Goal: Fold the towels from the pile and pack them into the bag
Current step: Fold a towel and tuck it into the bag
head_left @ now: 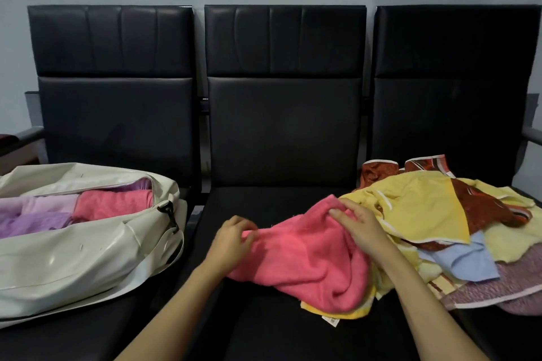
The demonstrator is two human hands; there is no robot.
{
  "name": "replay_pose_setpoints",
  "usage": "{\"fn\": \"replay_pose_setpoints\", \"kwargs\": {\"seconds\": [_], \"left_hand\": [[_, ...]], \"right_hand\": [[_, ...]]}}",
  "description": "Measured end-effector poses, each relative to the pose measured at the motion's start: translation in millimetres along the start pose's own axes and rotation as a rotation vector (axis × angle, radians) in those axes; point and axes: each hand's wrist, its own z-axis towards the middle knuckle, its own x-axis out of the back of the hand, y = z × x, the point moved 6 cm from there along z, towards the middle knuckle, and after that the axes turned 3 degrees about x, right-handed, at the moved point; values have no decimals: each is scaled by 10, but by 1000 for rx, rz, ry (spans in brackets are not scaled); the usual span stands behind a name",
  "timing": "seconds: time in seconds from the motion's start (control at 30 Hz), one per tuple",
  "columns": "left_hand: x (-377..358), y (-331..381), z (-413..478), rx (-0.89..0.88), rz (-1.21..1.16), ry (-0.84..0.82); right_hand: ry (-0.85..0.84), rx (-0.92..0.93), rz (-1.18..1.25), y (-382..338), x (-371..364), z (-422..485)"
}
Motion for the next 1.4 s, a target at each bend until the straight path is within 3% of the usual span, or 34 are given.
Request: {"fn": "replay_pose_setpoints", "kwargs": {"seconds": [0.1, 0.17, 0.4, 0.53, 0.67, 0.8, 0.87, 1.07, 1.2, 1.3, 1.4], "left_hand": [[76, 612, -85, -145, -302, 14], [87, 864, -110, -141, -443, -54], [26, 945, -110, -131, -621, -157], [49, 921, -120, -144, -573, -119], [56, 819, -114, -156, -292, -93], [309, 577, -30, -28, -106, 28], [510, 490, 7, 13, -112, 87], [1193, 243, 202, 132, -296, 304], [1511, 419, 300, 55, -320, 384], [1842, 432, 339, 20, -488, 545], [2115, 454, 451, -6, -623, 603]], "right_hand": [[-103, 31, -104, -37, -170, -6], [-149, 69, -141, -94, -251, -16], [-263, 73, -255, -139, -417, -83], [-254, 49, -327, -133, -405, -78], [-217, 57, -489, -62, -253, -60], [-45, 38, -525, -100, 58, -49], [23, -1, -512, -123, 251, -61], [4, -221, -360, -206, 752, -143], [17, -100, -331, -605, 789, -8], [97, 41, -78, -968, 890, 91], [172, 98, 92, -1215, 1009, 271]]}}
